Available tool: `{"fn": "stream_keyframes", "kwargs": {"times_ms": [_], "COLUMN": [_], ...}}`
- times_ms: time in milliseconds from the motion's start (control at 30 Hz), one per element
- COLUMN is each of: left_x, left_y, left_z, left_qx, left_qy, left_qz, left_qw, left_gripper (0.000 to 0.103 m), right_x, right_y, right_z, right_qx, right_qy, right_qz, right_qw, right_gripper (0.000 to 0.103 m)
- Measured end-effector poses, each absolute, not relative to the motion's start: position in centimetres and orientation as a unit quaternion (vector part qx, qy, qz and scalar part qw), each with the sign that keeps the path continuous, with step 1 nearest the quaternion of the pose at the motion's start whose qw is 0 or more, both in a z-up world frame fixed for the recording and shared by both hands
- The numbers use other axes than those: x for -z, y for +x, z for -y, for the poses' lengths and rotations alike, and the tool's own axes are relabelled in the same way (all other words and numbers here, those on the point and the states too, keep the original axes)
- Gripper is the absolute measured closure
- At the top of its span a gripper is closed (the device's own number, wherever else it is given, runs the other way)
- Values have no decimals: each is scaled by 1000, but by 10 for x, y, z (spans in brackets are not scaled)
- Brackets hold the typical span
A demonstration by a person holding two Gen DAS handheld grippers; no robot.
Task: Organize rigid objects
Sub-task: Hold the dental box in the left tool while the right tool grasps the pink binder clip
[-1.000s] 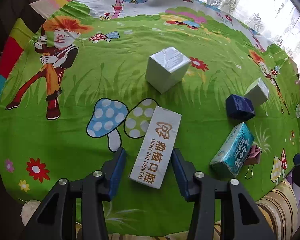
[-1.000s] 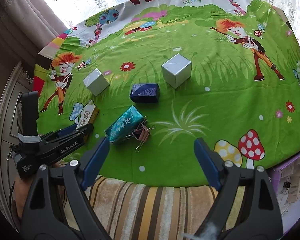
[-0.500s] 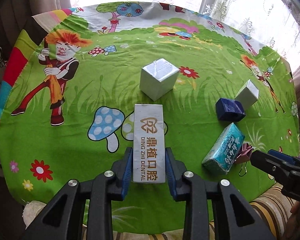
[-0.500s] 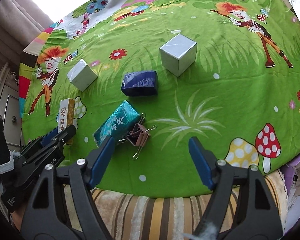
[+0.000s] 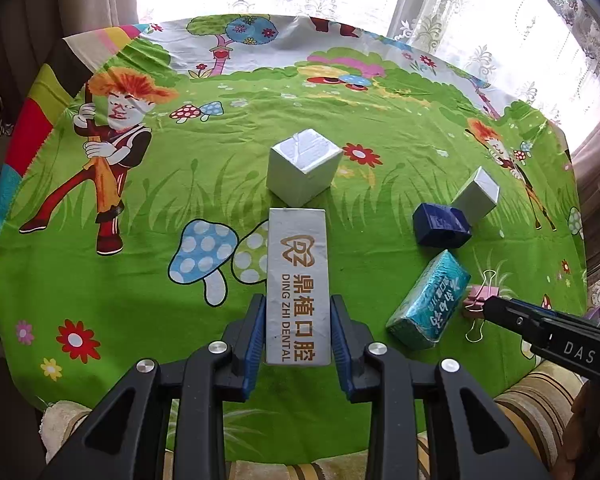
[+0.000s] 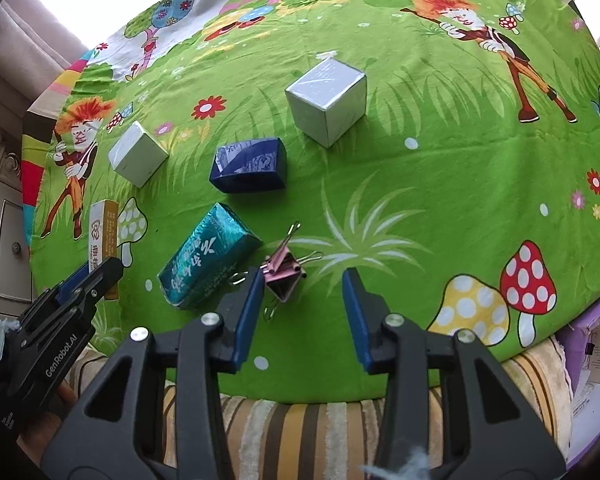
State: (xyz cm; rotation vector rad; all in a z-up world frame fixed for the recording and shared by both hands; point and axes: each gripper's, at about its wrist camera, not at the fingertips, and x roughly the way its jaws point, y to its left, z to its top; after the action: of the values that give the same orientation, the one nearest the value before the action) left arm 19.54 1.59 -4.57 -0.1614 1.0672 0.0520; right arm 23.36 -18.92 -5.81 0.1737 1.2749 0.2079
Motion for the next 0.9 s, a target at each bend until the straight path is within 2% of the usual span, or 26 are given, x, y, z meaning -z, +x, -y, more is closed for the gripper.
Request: {"fn": "stream_keyframes", "kwargs": {"times_ms": [133,533,900], "left_x": [45,46,48], "left_y": [194,195,196], "left_z": [-17,-15,-16], "left_qx": [-23,-20,-16], "left_qy": [-81,-79,-79], "left_qz": [-507,-507,-510], "left_qw": [858,858,857], "left_gripper": [71,71,71], "right_x": [59,54,72], "right_y": [230,230,242], "right_z": [203,205,186], "right_qx": [-82,-104,-79], "right_qy": [103,166,139], "right_qz": [-597,-590,-609], "right_qw": [792,783,777], "right_gripper": [65,65,65]}}
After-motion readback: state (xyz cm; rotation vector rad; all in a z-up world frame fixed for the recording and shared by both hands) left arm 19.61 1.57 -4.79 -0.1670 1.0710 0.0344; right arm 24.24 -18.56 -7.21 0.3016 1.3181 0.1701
